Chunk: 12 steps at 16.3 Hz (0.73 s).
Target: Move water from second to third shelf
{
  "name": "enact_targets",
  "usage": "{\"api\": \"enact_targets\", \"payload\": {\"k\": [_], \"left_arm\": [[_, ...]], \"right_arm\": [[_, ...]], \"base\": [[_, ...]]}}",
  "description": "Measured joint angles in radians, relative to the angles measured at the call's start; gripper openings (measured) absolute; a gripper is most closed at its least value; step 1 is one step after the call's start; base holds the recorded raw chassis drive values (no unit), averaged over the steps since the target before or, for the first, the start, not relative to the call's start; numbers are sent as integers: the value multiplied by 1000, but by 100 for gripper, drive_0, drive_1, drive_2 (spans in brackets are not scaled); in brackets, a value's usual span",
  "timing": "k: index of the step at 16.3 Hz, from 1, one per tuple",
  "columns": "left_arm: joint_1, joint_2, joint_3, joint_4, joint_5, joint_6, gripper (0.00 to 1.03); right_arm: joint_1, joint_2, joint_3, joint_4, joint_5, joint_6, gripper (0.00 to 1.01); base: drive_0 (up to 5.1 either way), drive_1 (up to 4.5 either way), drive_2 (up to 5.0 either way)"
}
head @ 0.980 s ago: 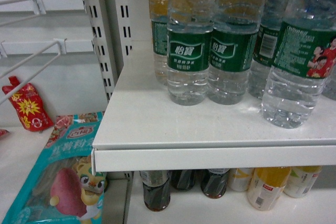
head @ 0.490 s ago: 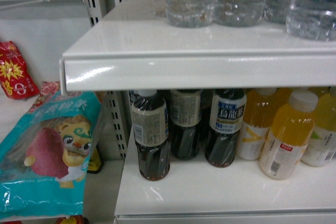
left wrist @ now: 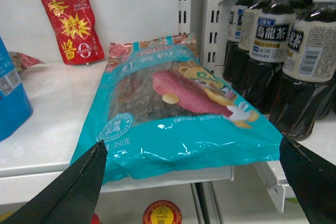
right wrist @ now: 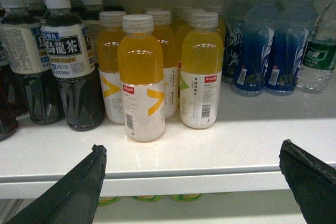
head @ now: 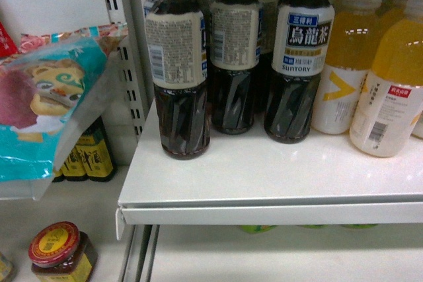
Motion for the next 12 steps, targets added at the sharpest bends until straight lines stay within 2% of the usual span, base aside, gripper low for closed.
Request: {"api": "enact_targets", "payload": {"k": [12], "left_arm": [[0,0,0,2,0,0,98]], "right_arm": [[0,0,0,3,0,0,98]], "base": [[0,0,0]]}}
